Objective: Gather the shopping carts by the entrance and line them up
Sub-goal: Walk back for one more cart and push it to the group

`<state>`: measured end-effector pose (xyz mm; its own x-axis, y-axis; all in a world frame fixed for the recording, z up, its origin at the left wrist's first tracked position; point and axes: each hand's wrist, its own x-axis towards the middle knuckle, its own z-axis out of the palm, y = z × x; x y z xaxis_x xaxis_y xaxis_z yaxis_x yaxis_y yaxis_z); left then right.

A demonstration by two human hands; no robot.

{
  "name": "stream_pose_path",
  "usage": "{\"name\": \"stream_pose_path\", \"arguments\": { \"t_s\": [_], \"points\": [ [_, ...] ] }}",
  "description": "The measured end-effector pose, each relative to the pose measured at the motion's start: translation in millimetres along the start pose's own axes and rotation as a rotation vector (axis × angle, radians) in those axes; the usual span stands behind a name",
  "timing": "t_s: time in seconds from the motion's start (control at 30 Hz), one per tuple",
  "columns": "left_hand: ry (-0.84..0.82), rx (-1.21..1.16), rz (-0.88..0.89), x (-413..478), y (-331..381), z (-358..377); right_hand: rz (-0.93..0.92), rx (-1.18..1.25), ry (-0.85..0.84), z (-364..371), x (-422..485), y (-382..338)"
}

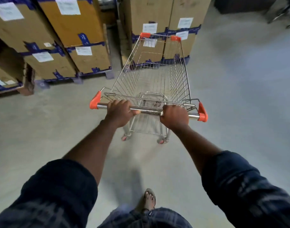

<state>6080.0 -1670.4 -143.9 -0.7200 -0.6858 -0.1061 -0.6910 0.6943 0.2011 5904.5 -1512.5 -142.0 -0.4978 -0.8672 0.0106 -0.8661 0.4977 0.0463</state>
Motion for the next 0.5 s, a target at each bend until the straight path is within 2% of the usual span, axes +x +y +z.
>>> {"name": "stream_pose_path", "arguments": {
  "t_s": [0.27, 0.5],
  "points": [
    [-0.054, -0.051, 0.154, 85.0, 95.8, 11.2, 0.208, 0.004, -0.021, 2.9, 26.9, 108.0],
    [-0.107, -0.074, 0.349, 190.5, 130.1, 9.8, 0.386, 0.020, 0.016, 14.6, 76.5, 157.1]
  ]
}}
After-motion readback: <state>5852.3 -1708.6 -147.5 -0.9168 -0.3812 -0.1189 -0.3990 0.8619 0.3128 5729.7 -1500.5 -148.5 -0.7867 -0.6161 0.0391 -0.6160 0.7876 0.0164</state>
